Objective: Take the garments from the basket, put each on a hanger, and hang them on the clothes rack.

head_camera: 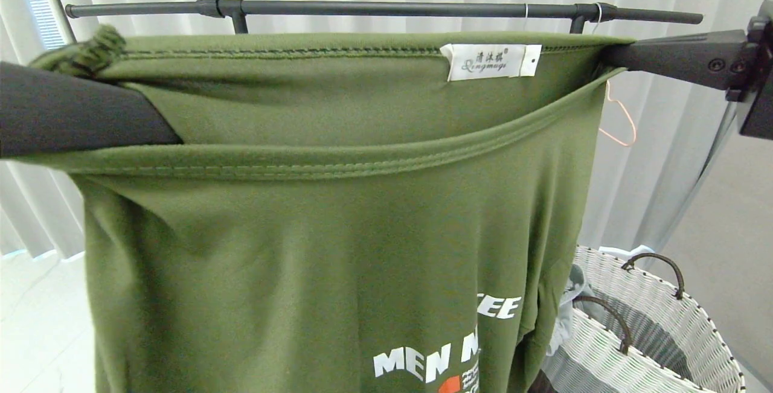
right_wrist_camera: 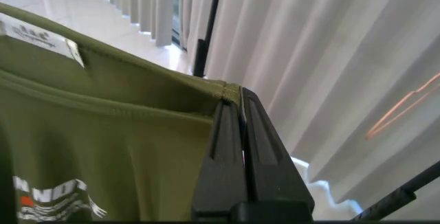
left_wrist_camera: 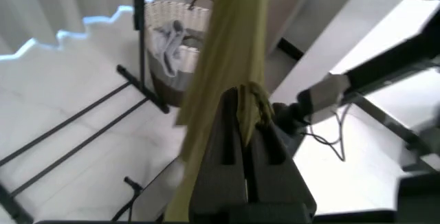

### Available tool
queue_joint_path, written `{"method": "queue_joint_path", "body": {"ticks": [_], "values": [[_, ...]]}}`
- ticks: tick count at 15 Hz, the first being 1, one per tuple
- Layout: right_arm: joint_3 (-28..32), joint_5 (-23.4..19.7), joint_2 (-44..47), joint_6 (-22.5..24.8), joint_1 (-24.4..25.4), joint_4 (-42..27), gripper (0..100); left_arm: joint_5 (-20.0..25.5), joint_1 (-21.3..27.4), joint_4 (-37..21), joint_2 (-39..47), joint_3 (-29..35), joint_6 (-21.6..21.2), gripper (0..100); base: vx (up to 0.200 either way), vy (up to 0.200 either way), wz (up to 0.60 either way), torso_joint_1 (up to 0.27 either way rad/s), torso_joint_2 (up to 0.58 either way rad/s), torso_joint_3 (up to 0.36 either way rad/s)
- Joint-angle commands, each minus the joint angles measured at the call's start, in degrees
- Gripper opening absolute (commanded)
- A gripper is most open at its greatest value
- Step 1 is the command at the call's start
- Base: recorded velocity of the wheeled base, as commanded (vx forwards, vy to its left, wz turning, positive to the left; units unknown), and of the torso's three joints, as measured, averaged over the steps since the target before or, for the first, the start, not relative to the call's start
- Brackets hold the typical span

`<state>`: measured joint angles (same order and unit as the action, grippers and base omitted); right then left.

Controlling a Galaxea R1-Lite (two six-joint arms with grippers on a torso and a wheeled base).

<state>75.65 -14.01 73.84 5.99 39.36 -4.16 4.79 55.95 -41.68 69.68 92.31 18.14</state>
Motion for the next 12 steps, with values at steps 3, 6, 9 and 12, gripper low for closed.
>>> {"method": "queue_joint_path", "body": {"ticks": [3, 6, 9, 12], "values": [[0.19, 0.12, -0.71, 0.17, -2.36, -1.47, 0, -1.01, -0.14, 0.02, 0.28, 0.24, -3.02, 0, 0.000, 0.000, 0.00, 0.000, 0.00, 0.000], [8.90, 0.21, -1.68, 0.17, -7.72, -12.63, 0, -9.89, -6.82, 0.11, 6.43, 6.04, -13.66, 0, 0.000, 0.000, 0.00, 0.000, 0.00, 0.000], [12.76, 0.12, -3.44, -0.10, -8.34, -20.54, 0, -10.77, -6.82, 0.11, 12.23, 13.25, -13.75, 0, 0.000, 0.000, 0.00, 0.000, 0.00, 0.000], [6.96, 0.30, -6.95, 0.08, -8.34, -22.56, 0, -10.77, -6.74, 0.20, 13.55, 11.32, -13.48, 0, 0.000, 0.000, 0.00, 0.000, 0.00, 0.000]]}}
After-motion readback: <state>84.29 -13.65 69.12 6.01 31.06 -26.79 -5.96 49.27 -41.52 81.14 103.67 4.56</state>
